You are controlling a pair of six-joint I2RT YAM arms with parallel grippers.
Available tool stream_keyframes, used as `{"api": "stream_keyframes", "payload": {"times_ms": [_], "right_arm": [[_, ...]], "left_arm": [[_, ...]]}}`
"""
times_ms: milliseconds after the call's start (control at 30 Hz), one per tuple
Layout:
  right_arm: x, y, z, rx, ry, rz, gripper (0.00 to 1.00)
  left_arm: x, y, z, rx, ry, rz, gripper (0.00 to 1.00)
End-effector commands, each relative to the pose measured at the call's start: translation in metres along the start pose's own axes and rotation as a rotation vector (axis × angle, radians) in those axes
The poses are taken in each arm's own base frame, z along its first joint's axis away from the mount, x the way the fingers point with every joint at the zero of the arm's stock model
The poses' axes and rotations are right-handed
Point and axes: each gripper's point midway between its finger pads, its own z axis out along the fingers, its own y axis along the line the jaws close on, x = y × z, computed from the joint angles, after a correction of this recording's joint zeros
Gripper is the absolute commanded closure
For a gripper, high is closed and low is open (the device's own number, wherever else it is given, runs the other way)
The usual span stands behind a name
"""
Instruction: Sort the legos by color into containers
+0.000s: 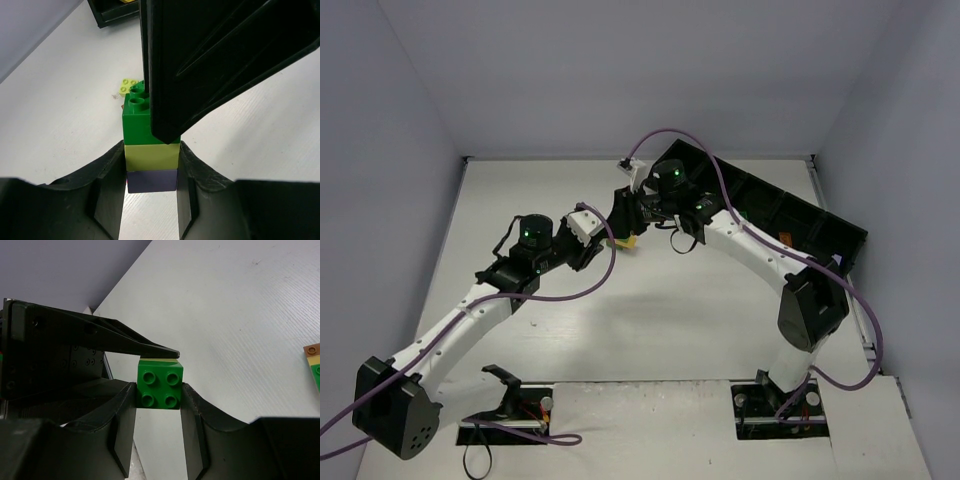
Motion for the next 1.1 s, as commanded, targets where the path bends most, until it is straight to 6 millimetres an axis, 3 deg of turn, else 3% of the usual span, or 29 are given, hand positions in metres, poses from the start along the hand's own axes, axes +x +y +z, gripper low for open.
{"api": "stream_keyframes", "payload": {"times_ms": [0, 100, 267, 633, 1067], "right_arm": [[-0.027, 0.024, -0.017, -0.049, -0.082, -0.074, 1.00], [-0.027, 0.023, -0.016, -0.050, -0.083, -0.070, 1.00], [-0.026, 0.019, -0.016, -0.039, -0.084, -0.065, 1.00], [-0.044, -0.012, -0.048, 0.037, -0.150, -0.038, 1.00], [-0.046, -0.032, -0.062, 0.103, -0.173, -0.045, 1.00]], "left_arm": [[-0.038, 0.009, 0.000, -0.031, -0.133, 0.018, 0.71], [-0.038, 0.009, 0.001, -0.031, -0.140, 0.012, 0.78], [-0.032, 0.011, 0.002, -0.045, -0.126, 0.001, 1.00], [-0.005, 0.009, 0.000, -0.071, -0.037, -0.078, 1.00], [-0.005, 0.007, 0.003, -0.051, -0.037, -0.098, 1.00]]}}
